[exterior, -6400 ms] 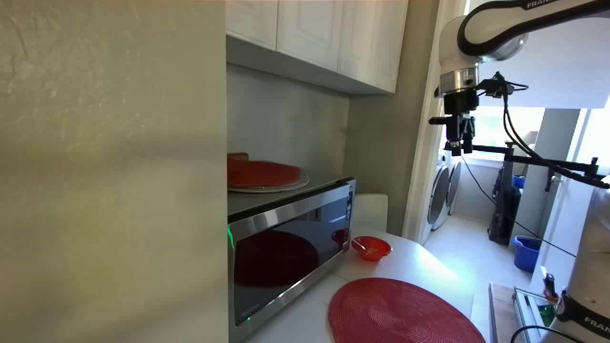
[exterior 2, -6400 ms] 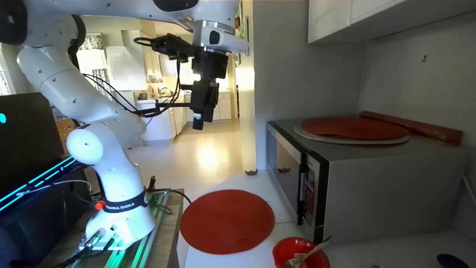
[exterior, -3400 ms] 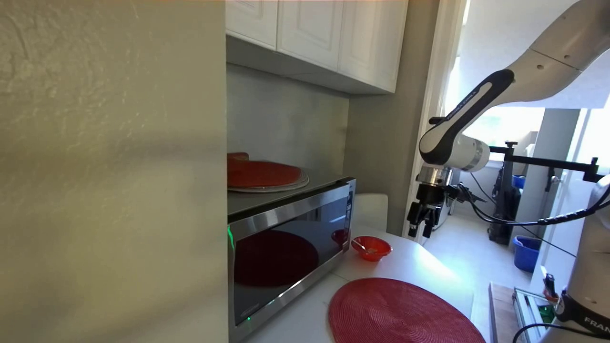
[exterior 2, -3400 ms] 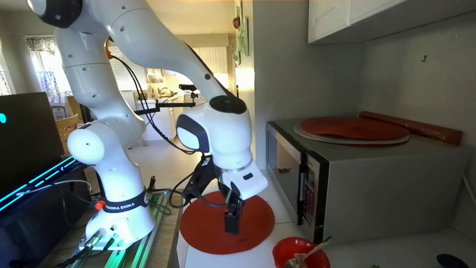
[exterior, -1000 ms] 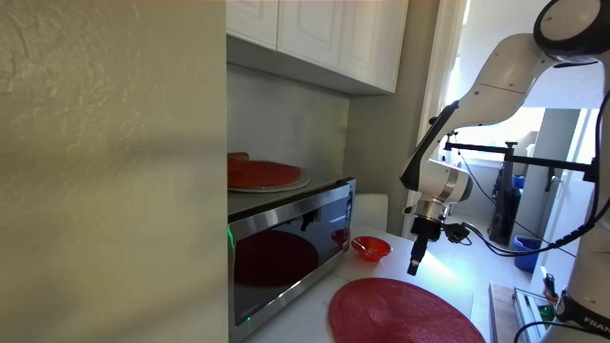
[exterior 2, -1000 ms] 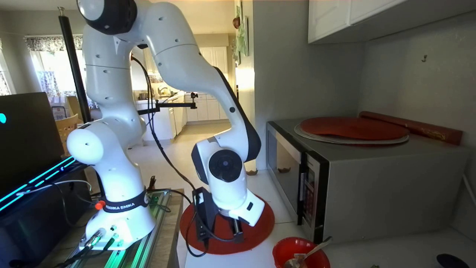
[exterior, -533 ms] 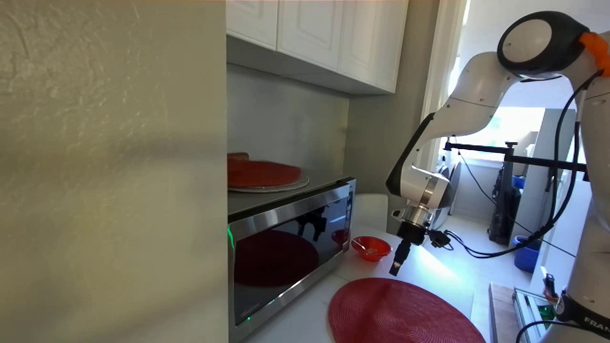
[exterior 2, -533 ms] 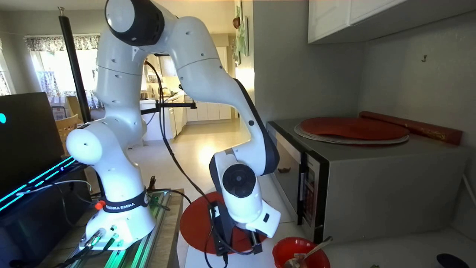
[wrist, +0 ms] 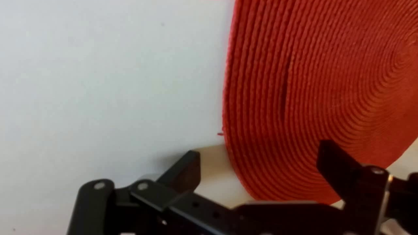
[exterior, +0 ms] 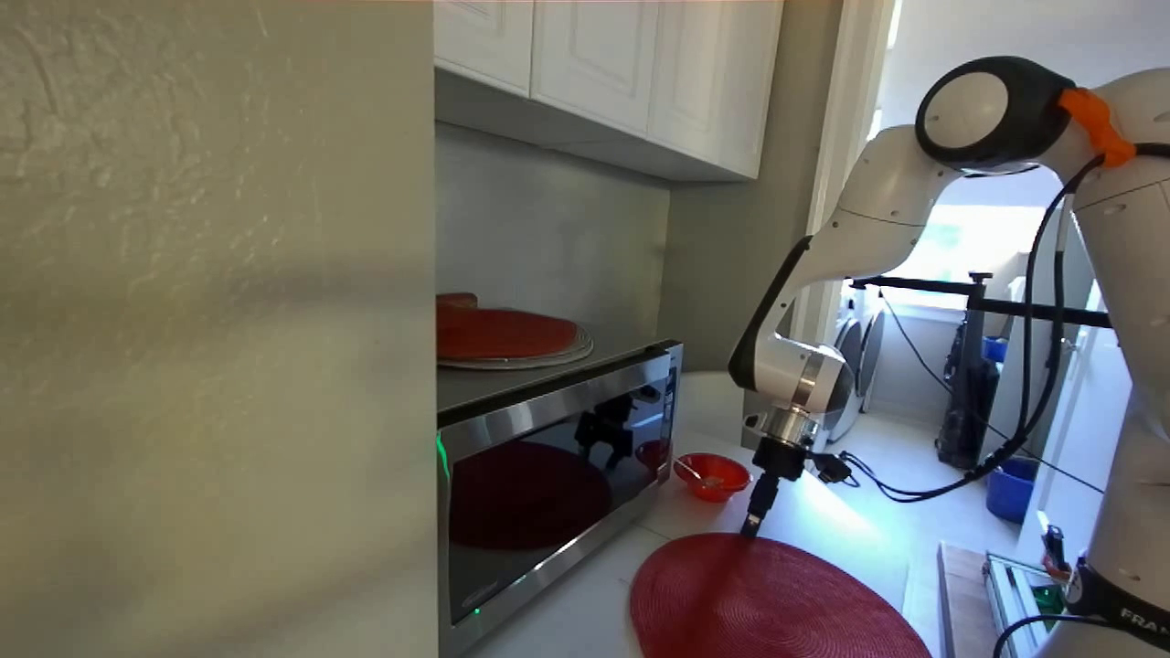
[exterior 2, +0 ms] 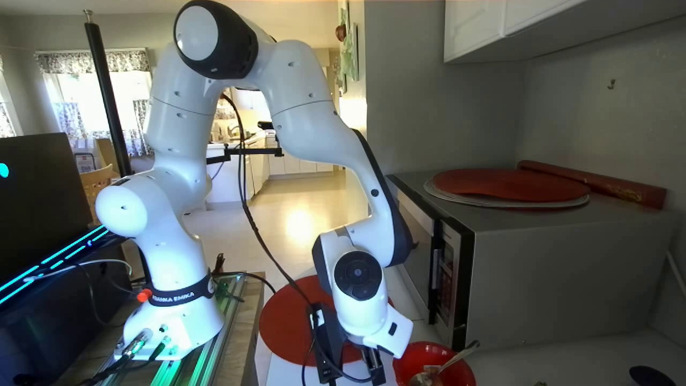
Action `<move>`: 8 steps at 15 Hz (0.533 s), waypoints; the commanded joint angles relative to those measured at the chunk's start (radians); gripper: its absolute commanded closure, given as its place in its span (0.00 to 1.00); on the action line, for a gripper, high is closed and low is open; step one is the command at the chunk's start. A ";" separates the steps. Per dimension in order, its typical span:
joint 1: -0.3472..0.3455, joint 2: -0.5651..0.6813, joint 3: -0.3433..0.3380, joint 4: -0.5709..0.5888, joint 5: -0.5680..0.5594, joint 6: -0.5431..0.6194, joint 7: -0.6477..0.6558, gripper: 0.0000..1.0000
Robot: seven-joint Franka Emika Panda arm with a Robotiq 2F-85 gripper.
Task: Put the orange object on the microwave
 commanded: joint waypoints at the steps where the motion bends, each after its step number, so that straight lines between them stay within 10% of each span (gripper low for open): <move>1: -0.017 0.024 0.012 0.010 0.001 0.028 -0.012 0.00; 8: -0.015 -0.008 0.008 -0.031 -0.030 0.028 -0.043 0.00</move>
